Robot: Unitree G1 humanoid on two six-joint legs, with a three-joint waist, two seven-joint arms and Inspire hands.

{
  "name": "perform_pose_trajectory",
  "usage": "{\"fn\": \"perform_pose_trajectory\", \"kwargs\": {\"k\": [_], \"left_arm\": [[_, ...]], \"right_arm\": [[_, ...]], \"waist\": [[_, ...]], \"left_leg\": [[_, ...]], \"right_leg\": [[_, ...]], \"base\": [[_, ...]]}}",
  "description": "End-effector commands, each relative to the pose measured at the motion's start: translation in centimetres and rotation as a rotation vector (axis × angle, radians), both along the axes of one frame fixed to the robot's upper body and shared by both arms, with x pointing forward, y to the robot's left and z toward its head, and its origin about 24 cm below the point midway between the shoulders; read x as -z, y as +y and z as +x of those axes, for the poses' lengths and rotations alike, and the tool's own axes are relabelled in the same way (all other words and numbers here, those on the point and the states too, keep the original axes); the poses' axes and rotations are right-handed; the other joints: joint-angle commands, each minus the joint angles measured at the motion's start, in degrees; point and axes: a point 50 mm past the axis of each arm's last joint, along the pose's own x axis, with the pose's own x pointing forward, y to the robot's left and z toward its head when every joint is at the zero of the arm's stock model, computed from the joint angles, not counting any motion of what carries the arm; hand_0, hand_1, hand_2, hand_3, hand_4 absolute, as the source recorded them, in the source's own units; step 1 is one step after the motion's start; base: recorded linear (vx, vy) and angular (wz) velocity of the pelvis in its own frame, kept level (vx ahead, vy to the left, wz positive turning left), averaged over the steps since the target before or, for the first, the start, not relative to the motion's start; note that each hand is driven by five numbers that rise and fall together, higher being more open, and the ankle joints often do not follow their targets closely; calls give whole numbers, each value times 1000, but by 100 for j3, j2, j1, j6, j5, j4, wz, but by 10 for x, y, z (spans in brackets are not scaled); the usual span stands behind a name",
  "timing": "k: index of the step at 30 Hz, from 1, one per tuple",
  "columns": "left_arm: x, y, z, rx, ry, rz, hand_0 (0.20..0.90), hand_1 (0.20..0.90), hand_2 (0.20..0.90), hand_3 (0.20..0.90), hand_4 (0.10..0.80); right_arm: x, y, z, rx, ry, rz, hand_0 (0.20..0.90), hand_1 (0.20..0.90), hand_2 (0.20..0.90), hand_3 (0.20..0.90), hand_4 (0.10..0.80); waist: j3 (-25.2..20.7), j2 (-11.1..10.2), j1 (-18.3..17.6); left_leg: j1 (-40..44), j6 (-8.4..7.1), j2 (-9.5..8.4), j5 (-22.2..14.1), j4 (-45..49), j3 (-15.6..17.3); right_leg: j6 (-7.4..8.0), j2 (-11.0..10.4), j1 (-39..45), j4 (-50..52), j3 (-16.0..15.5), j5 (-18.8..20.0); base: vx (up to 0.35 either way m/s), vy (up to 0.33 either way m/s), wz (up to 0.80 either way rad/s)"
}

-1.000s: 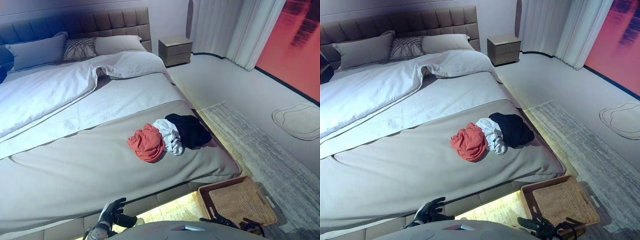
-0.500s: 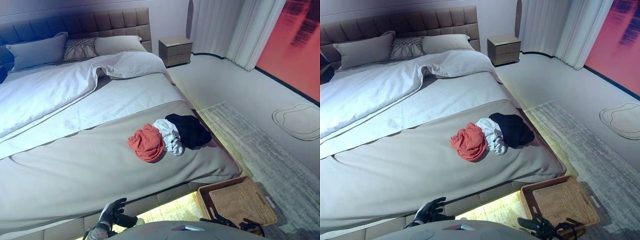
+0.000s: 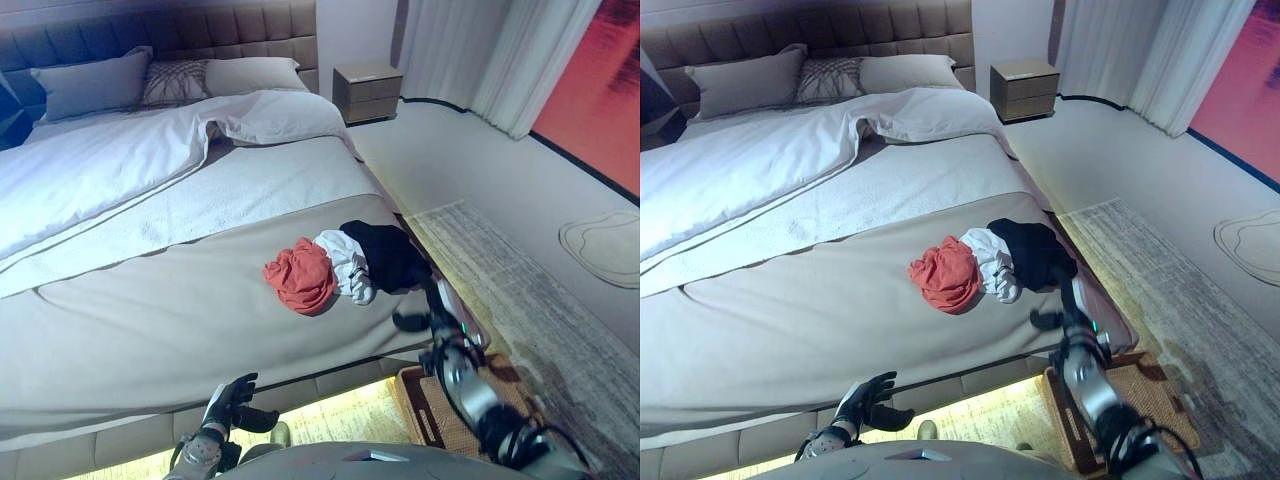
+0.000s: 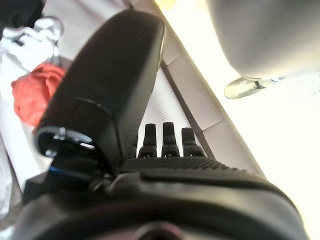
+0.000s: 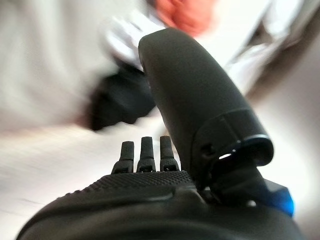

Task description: Pick up the clothes from the bed and place them into the basket

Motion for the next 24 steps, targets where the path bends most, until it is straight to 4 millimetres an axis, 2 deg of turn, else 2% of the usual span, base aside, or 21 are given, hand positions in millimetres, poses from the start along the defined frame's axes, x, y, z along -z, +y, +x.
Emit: {"fn": "perform_pose_trajectory", "kwargs": {"k": [1, 4, 10, 13, 15, 16, 19, 22, 23, 24], "left_arm": [[-31, 17, 59, -40, -247, 10, 900, 900, 900, 900, 800], [-38, 20, 66, -19, -289, 37, 900, 900, 900, 900, 800], [-56, 27, 86, -36, -388, 37, 900, 900, 900, 900, 800], [-84, 21, 111, 15, -546, 2, 900, 900, 900, 900, 800], [-110, 16, 134, 25, -689, -20, 900, 900, 900, 900, 800], [-113, 16, 136, 22, -710, -22, 900, 900, 900, 900, 800], [-140, 16, 151, -42, -861, -65, 900, 900, 900, 900, 800], [-158, 17, 152, -52, -965, -80, 900, 900, 900, 900, 800], [-165, 17, 152, -46, -997, -88, 900, 900, 900, 900, 800], [-169, 16, 151, -35, -1020, -94, 900, 900, 900, 900, 800]], "right_arm": [[-100, 16, 60, -120, -354, -208, 900, 900, 900, 900, 800], [-138, 20, 78, -139, -430, -301, 900, 900, 900, 900, 800], [-178, 27, 94, -231, -476, -442, 900, 900, 900, 900, 800], [-218, 26, 106, -242, -501, -584, 900, 900, 900, 900, 800], [-246, 18, 114, -185, -520, -665, 900, 900, 900, 900, 800], [-250, 18, 115, -181, -521, -668, 900, 900, 900, 900, 800], [-265, 18, 120, -159, -516, -715, 900, 900, 900, 900, 800], [-270, 15, 123, -130, -490, -744, 900, 900, 900, 900, 800], [-272, 12, 124, -119, -478, -750, 900, 900, 900, 900, 800], [-273, 9, 124, -112, -467, -754, 900, 900, 900, 900, 800]], "waist": [[190, -233, 184], [244, -232, 325], [335, -193, 561], [539, -97, 811], [959, 18, 940], [1015, 31, 953], [1532, 132, 1107], [1831, 186, 1274], [1959, 190, 1344], [2022, 210, 1387]], "left_leg": [[608, 35, -125, -1052, 42, 17], [516, 10, -110, -990, 42, -81], [339, -23, -117, -864, 42, -311], [-94, -44, -140, -736, 265, -577], [-741, -61, -258, -759, 935, -786], [-840, -65, -280, -771, 1037, -808], [-1556, -61, -467, -938, 1975, -892], [-2100, -3, -607, -1147, 2699, -938], [-2220, 19, -664, -1349, 2985, -928], [-2368, 46, -717, -1395, 3159, -927]], "right_leg": [[-131, -84, 217, 144, -253, -481], [-162, -92, 147, 229, -335, -520], [-224, -96, 52, 378, -511, -614], [-355, -134, -372, 976, -744, -840], [-481, -252, -931, 1683, -872, -1059], [-490, -277, -1017, 1781, -879, -1086], [-606, -448, -1623, 2688, -882, -1360], [-707, -578, -2094, 3453, -895, -1595], [-703, -629, -2213, 3774, -838, -1788], [-718, -676, -2352, 3984, -837, -1841]], "base": [[-5, -17, 8], [-2, 0, 14], [34, 24, 23], [-64, 70, 28], [-272, 124, 38], [-253, 116, 31], [-149, 71, 31], [-13, 32, 22], [49, 10, 26], [46, 16, 15]]}}
